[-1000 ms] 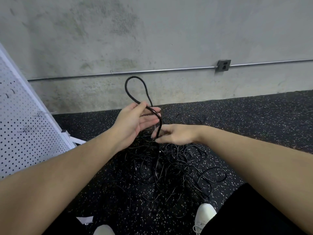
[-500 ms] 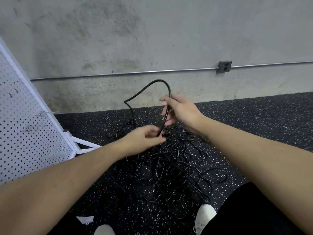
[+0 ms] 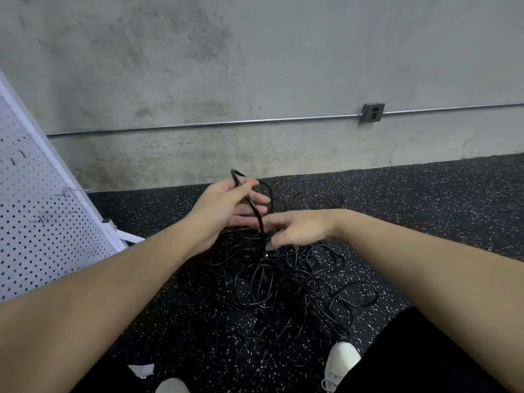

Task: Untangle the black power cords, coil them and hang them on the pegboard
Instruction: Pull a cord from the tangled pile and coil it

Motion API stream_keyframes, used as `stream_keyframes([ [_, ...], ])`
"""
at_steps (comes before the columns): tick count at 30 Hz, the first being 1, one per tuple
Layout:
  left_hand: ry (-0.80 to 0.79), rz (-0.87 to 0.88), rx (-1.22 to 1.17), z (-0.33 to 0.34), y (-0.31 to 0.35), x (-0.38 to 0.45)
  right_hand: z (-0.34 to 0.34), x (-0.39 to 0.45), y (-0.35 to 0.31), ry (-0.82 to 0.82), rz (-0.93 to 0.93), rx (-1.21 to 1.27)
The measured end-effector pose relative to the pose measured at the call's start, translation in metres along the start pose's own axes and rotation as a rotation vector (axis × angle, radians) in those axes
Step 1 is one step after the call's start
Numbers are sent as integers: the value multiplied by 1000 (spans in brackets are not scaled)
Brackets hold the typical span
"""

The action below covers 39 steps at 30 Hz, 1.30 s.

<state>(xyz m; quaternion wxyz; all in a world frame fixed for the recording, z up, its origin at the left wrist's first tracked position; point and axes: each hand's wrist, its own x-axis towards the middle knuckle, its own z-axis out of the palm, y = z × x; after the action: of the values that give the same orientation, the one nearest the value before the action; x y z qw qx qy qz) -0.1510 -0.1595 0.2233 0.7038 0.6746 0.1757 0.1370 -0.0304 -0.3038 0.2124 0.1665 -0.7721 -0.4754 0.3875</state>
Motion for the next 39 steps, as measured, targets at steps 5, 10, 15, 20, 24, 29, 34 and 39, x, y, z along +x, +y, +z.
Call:
stream_keyframes([
  [5,56,17,-155,0,3,2,7,10,-8,97,-64,78],
  [10,-92,-15,212,-13,-17,-3,-4,12,-19,396,-160,486],
  [15,-277,-2,804,-24,-43,-4,-16,9,-18,561,-203,815],
  [20,-168,68,780,-20,-38,0,-25,6,-13,560,-160,1073],
  [24,-65,39,502,-11,-28,2,-21,6,-1,428,-40,862],
  [29,-14,49,339,-3,-17,1,1,4,3,84,21,7],
  [34,23,34,183,5,-8,0,13,16,-1,136,-39,-72],
  [39,77,150,179,3,-11,2,9,23,-6,299,-82,343],
])
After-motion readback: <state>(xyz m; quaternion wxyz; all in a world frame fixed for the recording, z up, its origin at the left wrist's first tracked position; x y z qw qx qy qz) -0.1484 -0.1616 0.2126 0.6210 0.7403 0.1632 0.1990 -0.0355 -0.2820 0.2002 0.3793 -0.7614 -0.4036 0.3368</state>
